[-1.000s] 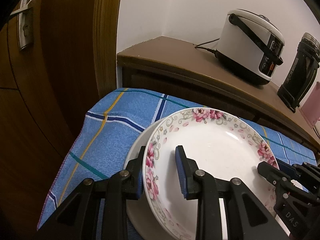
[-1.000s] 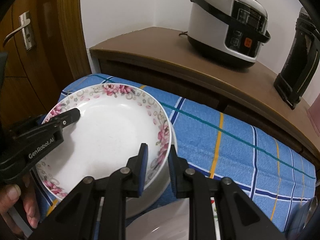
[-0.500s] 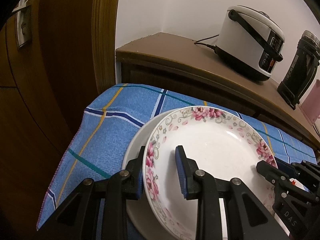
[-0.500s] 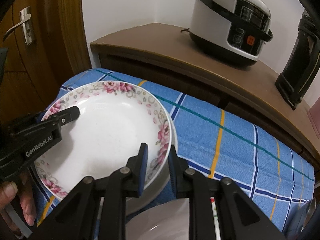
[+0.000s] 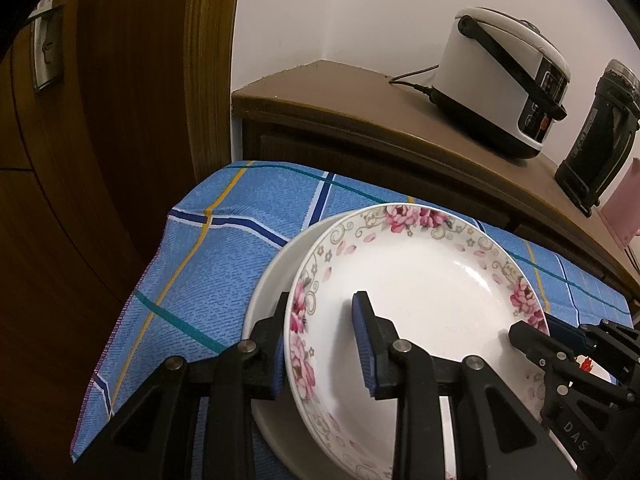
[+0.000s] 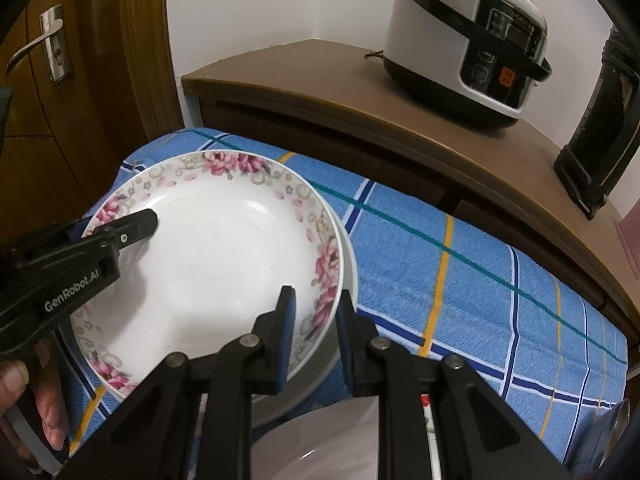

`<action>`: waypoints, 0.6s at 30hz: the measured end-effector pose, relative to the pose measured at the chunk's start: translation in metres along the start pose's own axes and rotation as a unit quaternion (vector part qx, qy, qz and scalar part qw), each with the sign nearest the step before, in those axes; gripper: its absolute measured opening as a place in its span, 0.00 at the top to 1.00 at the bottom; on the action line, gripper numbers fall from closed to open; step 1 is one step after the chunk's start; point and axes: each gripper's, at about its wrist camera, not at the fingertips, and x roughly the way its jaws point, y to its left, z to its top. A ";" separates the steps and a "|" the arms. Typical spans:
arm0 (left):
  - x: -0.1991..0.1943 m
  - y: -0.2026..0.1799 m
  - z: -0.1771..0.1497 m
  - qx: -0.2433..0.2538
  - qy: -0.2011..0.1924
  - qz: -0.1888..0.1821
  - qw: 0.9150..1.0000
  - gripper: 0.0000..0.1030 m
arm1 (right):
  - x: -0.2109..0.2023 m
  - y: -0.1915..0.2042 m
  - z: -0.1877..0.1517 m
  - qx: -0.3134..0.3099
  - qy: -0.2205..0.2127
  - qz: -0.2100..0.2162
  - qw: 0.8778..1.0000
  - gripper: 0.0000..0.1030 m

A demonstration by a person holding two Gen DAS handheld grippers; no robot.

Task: Organize plates and bowls
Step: 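Open both grippers to release the bowl on the gray plate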

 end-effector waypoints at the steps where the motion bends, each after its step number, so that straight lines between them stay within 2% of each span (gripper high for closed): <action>1: 0.000 -0.001 0.000 0.002 0.001 0.001 1.000 0.68 | 0.000 0.000 0.000 0.000 0.000 0.000 1.000 0.80; 9: 0.000 -0.002 0.000 0.005 0.001 0.004 1.000 0.67 | 0.000 0.000 -0.001 -0.002 -0.001 0.000 1.000 0.80; 13: 0.001 -0.008 -0.001 0.018 0.003 0.013 1.000 0.59 | 0.000 0.001 -0.001 -0.002 0.001 0.003 1.000 0.77; 15: 0.001 -0.011 -0.002 0.029 0.003 0.019 0.999 0.51 | -0.001 0.000 -0.001 0.003 0.001 0.007 1.000 0.76; 16: -0.001 -0.012 -0.002 0.032 -0.001 0.024 0.999 0.44 | -0.002 -0.002 -0.002 0.006 -0.001 0.011 1.000 0.73; 18: -0.007 -0.012 -0.003 0.032 -0.015 0.022 0.999 0.39 | -0.011 -0.003 -0.004 0.010 -0.016 0.013 1.000 0.67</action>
